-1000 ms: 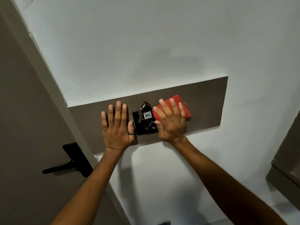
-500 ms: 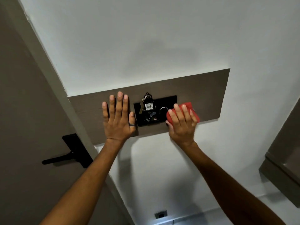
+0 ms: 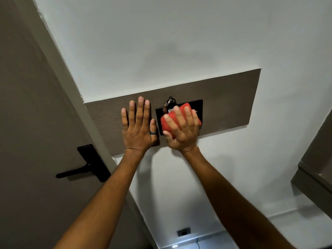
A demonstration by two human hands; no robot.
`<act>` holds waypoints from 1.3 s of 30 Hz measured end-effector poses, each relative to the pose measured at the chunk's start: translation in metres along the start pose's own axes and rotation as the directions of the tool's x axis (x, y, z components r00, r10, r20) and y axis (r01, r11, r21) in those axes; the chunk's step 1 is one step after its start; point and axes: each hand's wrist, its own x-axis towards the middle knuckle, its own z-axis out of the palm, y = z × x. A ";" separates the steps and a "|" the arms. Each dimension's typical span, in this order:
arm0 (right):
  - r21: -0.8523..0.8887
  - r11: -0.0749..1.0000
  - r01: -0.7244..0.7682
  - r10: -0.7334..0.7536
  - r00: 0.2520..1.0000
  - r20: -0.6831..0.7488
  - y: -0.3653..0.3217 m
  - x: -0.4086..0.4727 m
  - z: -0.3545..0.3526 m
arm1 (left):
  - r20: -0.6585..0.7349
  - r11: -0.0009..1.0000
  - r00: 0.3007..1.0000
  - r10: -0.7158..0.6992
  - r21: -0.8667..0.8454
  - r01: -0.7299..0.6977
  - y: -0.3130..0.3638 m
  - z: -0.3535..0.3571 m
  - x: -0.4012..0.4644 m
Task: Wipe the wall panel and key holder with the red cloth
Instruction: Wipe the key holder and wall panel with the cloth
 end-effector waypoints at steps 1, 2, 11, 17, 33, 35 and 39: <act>0.040 0.987 -0.153 0.154 0.987 -0.038 -0.010 -0.001 0.004 | -0.002 1.000 1.000 0.004 -0.002 -0.004 0.000 0.002 0.000; 0.054 0.965 -0.256 0.260 0.962 -0.079 -0.023 -0.004 0.008 | -0.006 1.000 1.000 0.009 0.005 -0.009 0.000 0.002 0.000; -0.022 0.953 -0.302 0.299 0.951 -0.076 -0.042 -0.012 0.015 | -0.008 1.000 1.000 0.001 0.013 0.000 -0.001 0.002 0.000; -0.007 0.980 -0.199 0.198 0.980 -0.033 0.006 -0.014 0.000 | 0.000 1.000 1.000 0.006 -0.005 -0.006 -0.001 0.002 0.000; 0.000 0.964 -0.267 0.267 0.963 -0.031 0.030 0.007 -0.008 | -0.001 1.000 1.000 0.001 0.003 -0.001 -0.001 0.002 -0.003; -0.009 0.977 -0.214 0.214 0.977 -0.009 0.038 0.001 -0.011 | -0.005 1.000 1.000 -0.001 0.000 0.001 -0.001 0.003 -0.001; 0.020 0.999 -0.048 0.048 0.999 0.024 0.061 0.001 -0.013 | 0.004 1.000 1.000 0.009 0.008 -0.009 -0.001 0.002 -0.002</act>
